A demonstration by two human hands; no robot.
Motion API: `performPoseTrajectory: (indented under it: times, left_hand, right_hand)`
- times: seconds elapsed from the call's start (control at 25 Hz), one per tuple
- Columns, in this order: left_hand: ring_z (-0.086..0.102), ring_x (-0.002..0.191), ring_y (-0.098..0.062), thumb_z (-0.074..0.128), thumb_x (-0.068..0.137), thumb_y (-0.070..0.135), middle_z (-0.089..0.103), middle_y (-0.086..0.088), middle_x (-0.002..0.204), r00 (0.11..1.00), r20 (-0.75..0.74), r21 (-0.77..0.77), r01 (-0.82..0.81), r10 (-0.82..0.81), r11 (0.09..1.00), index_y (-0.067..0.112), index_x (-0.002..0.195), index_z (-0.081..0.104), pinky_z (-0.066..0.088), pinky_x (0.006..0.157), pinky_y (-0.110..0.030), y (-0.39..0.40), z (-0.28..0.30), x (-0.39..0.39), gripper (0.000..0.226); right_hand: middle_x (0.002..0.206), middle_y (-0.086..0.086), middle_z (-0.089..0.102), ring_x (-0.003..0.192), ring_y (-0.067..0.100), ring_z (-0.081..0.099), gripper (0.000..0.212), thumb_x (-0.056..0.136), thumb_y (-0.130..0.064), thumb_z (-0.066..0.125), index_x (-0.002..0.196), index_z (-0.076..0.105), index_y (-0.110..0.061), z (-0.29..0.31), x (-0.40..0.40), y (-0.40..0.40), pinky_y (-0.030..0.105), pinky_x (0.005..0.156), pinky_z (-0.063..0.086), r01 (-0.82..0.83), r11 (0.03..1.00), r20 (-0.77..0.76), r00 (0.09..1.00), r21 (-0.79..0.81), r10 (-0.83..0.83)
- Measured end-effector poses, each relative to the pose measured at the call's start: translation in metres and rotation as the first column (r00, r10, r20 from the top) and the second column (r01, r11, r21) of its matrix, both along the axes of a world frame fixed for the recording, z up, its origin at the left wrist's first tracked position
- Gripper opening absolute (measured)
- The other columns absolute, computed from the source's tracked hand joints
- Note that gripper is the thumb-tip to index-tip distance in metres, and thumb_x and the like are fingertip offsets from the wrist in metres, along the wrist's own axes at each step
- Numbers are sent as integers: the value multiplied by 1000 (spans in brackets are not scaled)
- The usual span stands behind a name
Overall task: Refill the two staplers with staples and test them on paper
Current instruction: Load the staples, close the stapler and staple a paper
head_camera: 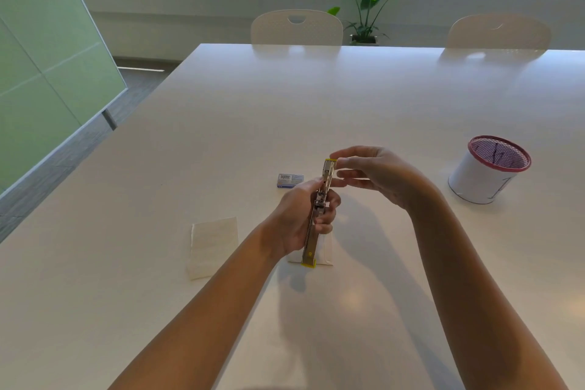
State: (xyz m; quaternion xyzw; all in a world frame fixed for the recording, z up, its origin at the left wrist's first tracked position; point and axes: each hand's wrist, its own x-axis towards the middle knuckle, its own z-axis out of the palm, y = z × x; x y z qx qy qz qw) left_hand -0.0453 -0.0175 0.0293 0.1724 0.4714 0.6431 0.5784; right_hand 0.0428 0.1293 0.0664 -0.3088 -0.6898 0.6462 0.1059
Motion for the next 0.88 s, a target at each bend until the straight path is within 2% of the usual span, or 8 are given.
performPoseTrajectory:
  times: [0.12,0.24,0.36,0.44,0.52,0.64,0.76,0.88]
  left_hand:
    - [35,42,-9,27,108,24,43,-2,59,987,136,34,-86,81,996,10,111,45,35,37,-18,1,3,-1,22]
    - [45,50,-14,29,107,20,47,-5,62,950,260,56,-193,172,980,2,115,52,48,46,-23,3,4,-7,30]
    - [60,59,-21,30,105,14,57,-9,67,901,302,72,-348,312,935,-3,118,55,60,61,-33,5,3,-14,33]
    - [68,63,-26,31,105,13,63,-15,74,835,383,48,-444,394,895,-5,114,55,62,61,-37,6,3,-18,31]
    - [73,77,-32,31,106,11,69,-23,92,768,465,23,-507,440,862,-6,113,53,62,61,-40,6,4,-22,29]
    - [65,115,-39,27,107,12,62,-30,128,723,526,11,-532,448,847,-8,129,46,59,75,-46,7,6,-26,36]
    - [61,122,-39,27,108,15,60,-29,133,738,500,-13,-517,454,856,-7,137,44,55,94,-47,6,8,-28,40]
    - [61,122,-38,28,108,14,61,-25,134,760,460,-37,-501,459,865,-4,139,44,53,97,-48,5,10,-28,40]
  right_hand:
    - [116,7,72,106,19,70,29,95,-14,65,124,64,-15,-1,0,-1,29,90,54,-124,990,38,992,69,122]
    - [128,2,63,112,18,63,41,93,-14,67,133,57,-21,-2,-3,-5,30,91,53,-198,952,84,979,234,183]
    - [127,-7,62,112,12,61,39,91,-15,70,126,60,-28,1,-4,-10,28,92,53,-130,802,7,988,583,154]
    - [114,-15,66,104,4,61,32,85,-16,76,111,66,-32,7,-2,-13,21,84,52,-112,679,-43,977,725,207]
    - [99,-20,68,94,1,61,30,78,-15,82,98,68,-34,13,1,-19,16,75,50,-201,622,2,952,757,306]
    - [97,-18,68,91,2,60,37,72,-14,87,98,70,-34,16,-2,-31,14,72,48,-345,563,128,912,751,389]
    - [103,-16,67,90,-4,58,42,67,-22,91,99,70,-39,17,-3,-39,9,72,46,-395,541,149,884,743,442]
    - [105,-18,67,92,-4,60,33,69,-30,90,97,75,-39,20,-1,-38,11,75,47,-418,540,138,865,731,483]
